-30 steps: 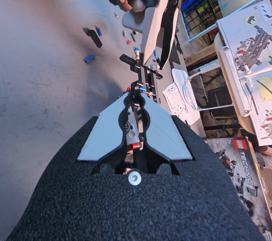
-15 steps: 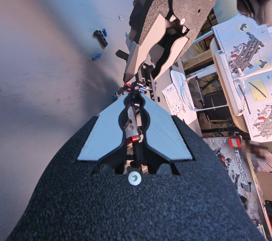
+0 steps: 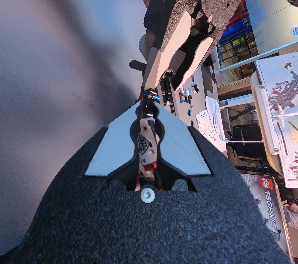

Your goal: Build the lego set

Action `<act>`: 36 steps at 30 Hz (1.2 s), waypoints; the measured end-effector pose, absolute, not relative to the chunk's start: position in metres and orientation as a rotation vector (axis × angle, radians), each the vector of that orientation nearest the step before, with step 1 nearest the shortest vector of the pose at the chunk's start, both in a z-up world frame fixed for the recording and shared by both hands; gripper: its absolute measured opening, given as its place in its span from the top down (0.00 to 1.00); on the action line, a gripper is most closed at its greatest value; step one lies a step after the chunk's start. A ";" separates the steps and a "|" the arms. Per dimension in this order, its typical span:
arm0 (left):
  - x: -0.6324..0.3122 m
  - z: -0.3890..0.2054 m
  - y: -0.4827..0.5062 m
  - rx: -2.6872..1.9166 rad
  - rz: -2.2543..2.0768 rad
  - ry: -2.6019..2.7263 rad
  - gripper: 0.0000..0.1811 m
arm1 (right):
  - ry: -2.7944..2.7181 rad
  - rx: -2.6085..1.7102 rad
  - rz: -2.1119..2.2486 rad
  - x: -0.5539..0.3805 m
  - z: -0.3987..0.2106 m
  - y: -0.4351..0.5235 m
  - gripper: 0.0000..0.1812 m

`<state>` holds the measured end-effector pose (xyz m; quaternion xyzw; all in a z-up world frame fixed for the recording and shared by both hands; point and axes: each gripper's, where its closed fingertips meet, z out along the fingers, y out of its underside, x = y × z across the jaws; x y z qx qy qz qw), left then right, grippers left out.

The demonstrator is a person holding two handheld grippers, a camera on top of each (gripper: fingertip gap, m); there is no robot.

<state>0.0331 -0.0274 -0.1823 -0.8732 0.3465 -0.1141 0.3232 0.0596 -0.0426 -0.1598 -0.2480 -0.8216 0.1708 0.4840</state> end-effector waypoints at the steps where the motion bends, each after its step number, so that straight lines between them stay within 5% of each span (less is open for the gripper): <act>1: 0.034 -0.182 -0.028 -2.284 -0.313 0.901 0.75 | -2.000 -0.597 0.407 0.060 -0.160 -0.044 0.95; 24: 0.039 -0.178 -0.035 -2.214 -0.364 0.935 0.75 | -2.166 -0.654 0.338 0.062 -0.171 -0.044 0.95; 36: 0.052 -0.156 -0.044 -2.135 -0.354 0.901 0.64 | -2.309 -0.701 0.474 0.069 -0.166 -0.051 0.95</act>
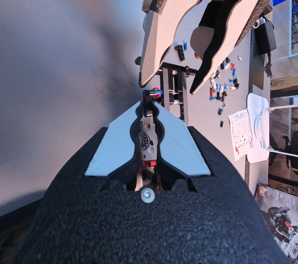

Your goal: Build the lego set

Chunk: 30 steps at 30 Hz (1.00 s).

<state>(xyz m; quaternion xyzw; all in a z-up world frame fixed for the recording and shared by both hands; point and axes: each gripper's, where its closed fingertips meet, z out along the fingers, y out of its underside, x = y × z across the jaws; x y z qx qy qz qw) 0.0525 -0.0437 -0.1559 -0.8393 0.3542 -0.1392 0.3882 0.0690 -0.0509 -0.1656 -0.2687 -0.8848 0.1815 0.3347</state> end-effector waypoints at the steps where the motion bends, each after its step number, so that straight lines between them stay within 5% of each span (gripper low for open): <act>1: 0.055 -0.154 -0.043 -2.122 -0.344 0.895 0.66 | -2.322 -0.701 0.475 0.069 -0.165 -0.052 0.95; 10: 0.079 -0.139 -0.054 -1.988 -0.338 0.918 0.96 | -2.285 -0.774 0.509 0.070 -0.151 -0.049 0.95; 30: 0.077 -0.136 -0.057 -1.869 -0.399 0.786 0.96 | -2.171 -0.744 0.613 0.066 -0.142 -0.057 0.95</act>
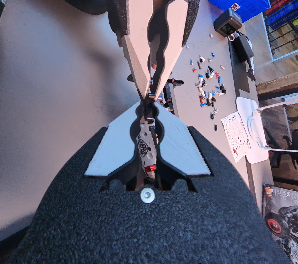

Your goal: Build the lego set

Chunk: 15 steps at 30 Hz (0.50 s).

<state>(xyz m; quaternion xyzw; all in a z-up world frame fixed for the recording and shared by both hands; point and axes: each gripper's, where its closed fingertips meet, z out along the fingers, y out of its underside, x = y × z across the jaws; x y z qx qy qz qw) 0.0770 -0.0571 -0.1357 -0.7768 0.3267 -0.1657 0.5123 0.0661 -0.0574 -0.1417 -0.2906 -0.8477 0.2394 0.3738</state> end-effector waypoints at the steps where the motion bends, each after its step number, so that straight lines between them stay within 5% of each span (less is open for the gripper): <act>1: 0.077 -0.137 -0.057 -1.876 -0.402 0.786 0.96 | -2.176 -0.747 0.610 0.066 -0.143 -0.057 0.95; 6: 0.058 -0.146 -0.051 -1.990 -0.331 0.784 0.83 | -2.259 -0.741 0.527 0.065 -0.154 -0.052 0.95; 15: 0.049 -0.165 -0.047 -2.153 -0.229 0.969 0.87 | -2.386 -0.717 0.467 0.066 -0.164 -0.053 0.96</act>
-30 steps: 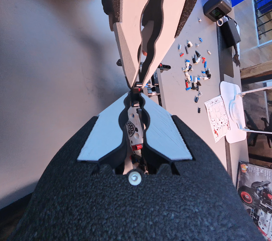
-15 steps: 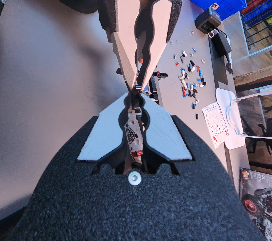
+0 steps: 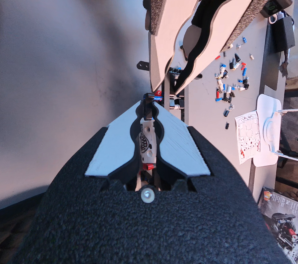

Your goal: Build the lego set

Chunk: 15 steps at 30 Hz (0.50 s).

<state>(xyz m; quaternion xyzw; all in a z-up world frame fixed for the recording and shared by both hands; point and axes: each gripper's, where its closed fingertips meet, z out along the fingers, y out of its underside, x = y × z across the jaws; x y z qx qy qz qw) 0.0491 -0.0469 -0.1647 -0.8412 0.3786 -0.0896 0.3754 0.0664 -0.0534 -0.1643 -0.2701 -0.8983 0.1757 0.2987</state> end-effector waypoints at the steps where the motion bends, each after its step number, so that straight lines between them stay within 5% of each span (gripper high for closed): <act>1: 0.049 -0.165 -0.046 -2.157 -0.225 0.977 0.88 | -2.392 -0.724 0.462 0.066 -0.165 -0.052 0.96; 15: 0.049 -0.165 -0.041 -2.148 -0.174 1.033 0.92 | -2.426 -0.829 0.441 0.070 -0.171 -0.045 0.96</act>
